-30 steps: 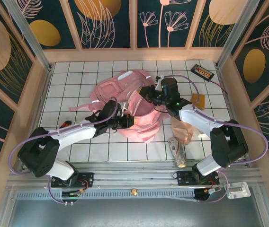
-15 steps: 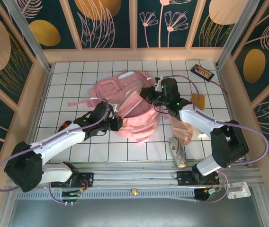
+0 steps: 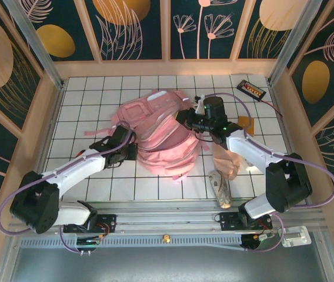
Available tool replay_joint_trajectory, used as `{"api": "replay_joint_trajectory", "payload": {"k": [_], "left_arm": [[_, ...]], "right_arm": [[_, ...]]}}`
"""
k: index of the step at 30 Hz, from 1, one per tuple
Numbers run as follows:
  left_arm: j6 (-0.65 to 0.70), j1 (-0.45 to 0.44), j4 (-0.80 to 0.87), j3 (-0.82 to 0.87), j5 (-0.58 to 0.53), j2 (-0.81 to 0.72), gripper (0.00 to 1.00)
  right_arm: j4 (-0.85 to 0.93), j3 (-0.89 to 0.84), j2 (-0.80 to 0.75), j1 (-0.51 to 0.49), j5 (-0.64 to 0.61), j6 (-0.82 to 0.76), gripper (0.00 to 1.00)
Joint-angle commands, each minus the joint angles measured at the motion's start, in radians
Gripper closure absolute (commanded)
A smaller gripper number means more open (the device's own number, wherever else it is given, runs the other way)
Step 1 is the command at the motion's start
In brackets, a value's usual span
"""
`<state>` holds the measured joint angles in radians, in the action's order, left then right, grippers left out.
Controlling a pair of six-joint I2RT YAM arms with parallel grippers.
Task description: Pack the student bag
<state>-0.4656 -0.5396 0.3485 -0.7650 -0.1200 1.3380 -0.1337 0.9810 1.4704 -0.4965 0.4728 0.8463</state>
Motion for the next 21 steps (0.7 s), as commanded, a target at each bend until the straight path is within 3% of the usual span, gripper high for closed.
{"api": "replay_joint_trajectory", "payload": {"k": [1,10,15,18,21], "left_arm": [[0.037,0.076,0.102,-0.003,-0.162,0.044,1.0],[0.117,0.174,-0.013,-0.024,-0.299,0.14,1.0],[0.124,0.176,-0.044,0.003,-0.309,0.026,0.97],[0.153,0.175,-0.071,0.006,-0.256,-0.115,0.64],[0.178,0.174,-0.113,-0.009,-0.129,-0.262,0.31]], "right_arm": [[-0.073,0.062,-0.064,0.042,0.026,-0.043,1.0],[-0.1,0.061,-0.036,0.04,0.084,-0.024,1.0],[-0.104,0.063,-0.028,0.035,0.09,-0.024,1.0],[-0.121,0.062,-0.015,0.027,0.098,-0.015,1.0],[-0.133,0.062,-0.006,0.014,0.093,-0.008,1.0]]}}
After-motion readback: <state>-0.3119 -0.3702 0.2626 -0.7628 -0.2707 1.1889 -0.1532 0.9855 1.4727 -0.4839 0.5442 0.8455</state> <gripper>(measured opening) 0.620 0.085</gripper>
